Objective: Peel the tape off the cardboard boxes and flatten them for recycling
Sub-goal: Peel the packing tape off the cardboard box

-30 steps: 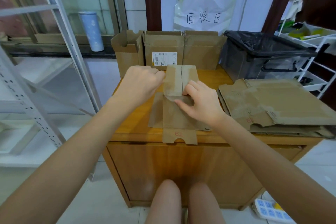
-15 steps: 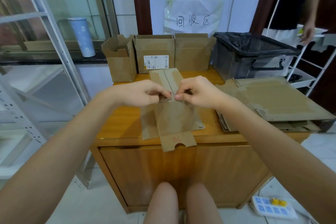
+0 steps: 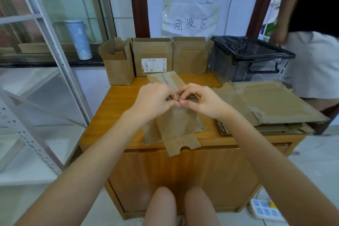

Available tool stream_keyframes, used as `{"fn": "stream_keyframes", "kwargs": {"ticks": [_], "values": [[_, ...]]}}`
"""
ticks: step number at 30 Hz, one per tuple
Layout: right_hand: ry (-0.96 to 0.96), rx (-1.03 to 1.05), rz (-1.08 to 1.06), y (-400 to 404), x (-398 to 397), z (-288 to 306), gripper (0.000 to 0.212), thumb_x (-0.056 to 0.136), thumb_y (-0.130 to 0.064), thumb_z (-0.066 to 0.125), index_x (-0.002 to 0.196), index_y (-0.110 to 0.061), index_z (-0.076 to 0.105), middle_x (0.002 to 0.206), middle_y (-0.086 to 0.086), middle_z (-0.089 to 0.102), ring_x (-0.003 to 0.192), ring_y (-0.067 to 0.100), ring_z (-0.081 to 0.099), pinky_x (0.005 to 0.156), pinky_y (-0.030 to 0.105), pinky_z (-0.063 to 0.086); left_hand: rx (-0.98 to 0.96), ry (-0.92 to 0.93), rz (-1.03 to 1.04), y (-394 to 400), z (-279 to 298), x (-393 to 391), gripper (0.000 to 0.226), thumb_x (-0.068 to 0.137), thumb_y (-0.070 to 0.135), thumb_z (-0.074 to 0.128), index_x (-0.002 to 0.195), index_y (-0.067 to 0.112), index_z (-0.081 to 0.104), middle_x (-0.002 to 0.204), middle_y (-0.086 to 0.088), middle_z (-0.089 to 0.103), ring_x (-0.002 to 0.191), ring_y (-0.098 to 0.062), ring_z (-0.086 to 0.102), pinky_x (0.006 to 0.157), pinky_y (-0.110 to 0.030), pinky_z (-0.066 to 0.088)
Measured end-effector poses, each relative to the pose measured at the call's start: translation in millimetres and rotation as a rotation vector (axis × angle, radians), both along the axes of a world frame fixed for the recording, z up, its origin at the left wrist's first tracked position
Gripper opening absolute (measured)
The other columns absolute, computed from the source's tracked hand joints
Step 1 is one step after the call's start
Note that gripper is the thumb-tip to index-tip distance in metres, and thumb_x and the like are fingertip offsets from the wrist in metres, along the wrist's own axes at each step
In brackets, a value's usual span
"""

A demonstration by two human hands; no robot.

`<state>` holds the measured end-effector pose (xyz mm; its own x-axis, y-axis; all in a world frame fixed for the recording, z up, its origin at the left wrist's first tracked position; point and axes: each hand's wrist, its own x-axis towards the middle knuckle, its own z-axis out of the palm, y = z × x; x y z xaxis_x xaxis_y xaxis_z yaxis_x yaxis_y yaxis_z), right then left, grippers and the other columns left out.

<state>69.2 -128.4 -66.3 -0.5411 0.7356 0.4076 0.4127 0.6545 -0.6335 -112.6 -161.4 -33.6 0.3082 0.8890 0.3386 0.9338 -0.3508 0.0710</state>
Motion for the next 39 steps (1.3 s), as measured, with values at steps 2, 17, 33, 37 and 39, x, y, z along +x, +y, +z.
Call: {"fn": "stream_keyframes", "kwargs": {"ticks": [2, 17, 33, 37, 39], "values": [[0.209, 0.135, -0.162, -14, -1, -23, 0.026, 0.083, -0.023, 0.067, 0.108, -0.016, 0.061, 0.122, 0.001, 0.055, 0.114, 0.009, 0.054, 0.1, 0.023, 0.043, 0.018, 0.025, 0.01, 3, 0, 4, 0.028, 0.087, 0.054, 0.058, 0.093, 0.031, 0.071, 0.093, 0.009, 0.069, 0.089, -0.014, 0.062, 0.071, -0.028, 0.047], [0.694, 0.04, -0.778, -68, -57, -60, 0.028, 0.084, -0.021, 0.072, 0.109, -0.009, 0.069, 0.098, -0.008, 0.062, 0.089, 0.005, 0.063, 0.08, 0.022, 0.054, 0.091, -0.124, 0.066, -2, -7, 9, 0.022, 0.087, 0.049, 0.061, 0.087, 0.031, 0.074, 0.084, 0.009, 0.07, 0.08, -0.015, 0.061, 0.06, -0.025, 0.038], [0.881, -0.054, -0.873, -63, -79, -56, 0.012, 0.088, -0.016, 0.068, 0.099, -0.012, 0.068, 0.094, -0.005, 0.062, 0.086, 0.011, 0.063, 0.081, 0.034, 0.055, 0.081, -0.106, 0.069, -1, -6, 8, 0.024, 0.086, 0.051, 0.06, 0.087, 0.031, 0.074, 0.086, 0.011, 0.07, 0.088, -0.014, 0.063, 0.067, -0.026, 0.045], [0.885, -0.089, -0.843, -63, -77, -55, 0.007, 0.088, -0.016, 0.068, 0.094, -0.018, 0.066, 0.093, -0.001, 0.063, 0.085, 0.012, 0.063, 0.079, 0.029, 0.054, 0.084, -0.101, 0.06, -1, -6, 8, 0.025, 0.087, 0.05, 0.059, 0.087, 0.03, 0.074, 0.086, 0.011, 0.07, 0.087, -0.013, 0.063, 0.065, -0.025, 0.044], [0.845, -0.114, -0.813, -60, -72, -53, 0.007, 0.088, -0.016, 0.068, 0.092, -0.019, 0.064, 0.093, 0.001, 0.063, 0.083, 0.01, 0.061, 0.077, 0.023, 0.052, 0.094, -0.089, 0.061, -1, -6, 9, 0.025, 0.087, 0.051, 0.059, 0.088, 0.03, 0.073, 0.087, 0.011, 0.07, 0.087, -0.013, 0.063, 0.064, -0.025, 0.042]]}}
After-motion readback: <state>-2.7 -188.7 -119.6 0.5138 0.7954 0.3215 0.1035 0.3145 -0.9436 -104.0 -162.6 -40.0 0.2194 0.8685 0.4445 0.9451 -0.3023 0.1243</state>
